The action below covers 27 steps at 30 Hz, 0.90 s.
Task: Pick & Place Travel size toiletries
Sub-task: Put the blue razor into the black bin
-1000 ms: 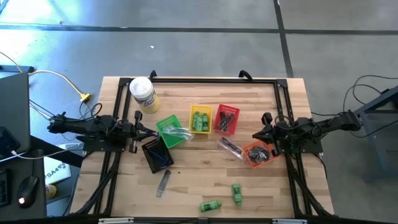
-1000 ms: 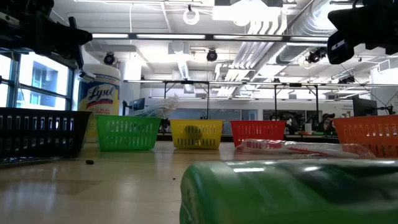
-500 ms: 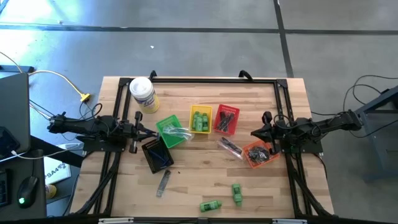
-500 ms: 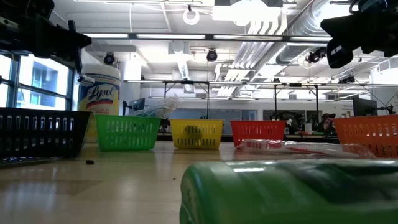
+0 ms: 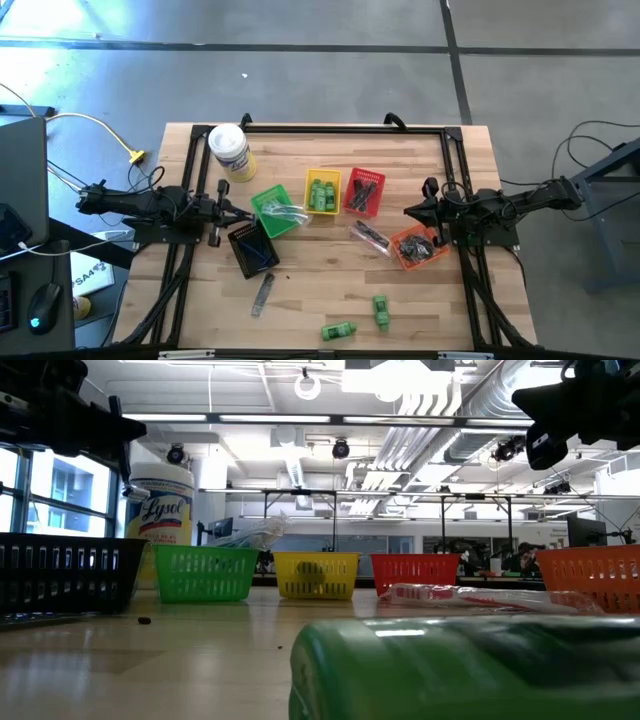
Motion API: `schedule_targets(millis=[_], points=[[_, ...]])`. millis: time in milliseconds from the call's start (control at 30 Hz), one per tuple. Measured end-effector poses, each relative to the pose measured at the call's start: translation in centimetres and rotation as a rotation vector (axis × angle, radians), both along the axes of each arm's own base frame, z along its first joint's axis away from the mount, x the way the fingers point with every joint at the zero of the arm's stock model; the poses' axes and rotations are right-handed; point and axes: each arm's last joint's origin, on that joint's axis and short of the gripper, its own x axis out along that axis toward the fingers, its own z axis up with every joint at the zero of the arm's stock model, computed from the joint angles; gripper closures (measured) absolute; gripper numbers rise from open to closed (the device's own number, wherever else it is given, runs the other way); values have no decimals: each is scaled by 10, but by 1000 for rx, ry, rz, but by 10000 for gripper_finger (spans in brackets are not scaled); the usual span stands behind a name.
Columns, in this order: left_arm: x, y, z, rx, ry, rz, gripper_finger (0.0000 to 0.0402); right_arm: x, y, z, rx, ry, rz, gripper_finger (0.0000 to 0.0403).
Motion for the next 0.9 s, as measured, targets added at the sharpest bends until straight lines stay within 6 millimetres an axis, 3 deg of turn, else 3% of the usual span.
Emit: schedule_targets(millis=[700,900], points=[[0,0,-4,29,41,-14,382,0,0,1,25,-13,1,401],[0,0,1,-31,-6,7,382,0,0,1,32,-12,2,401]])
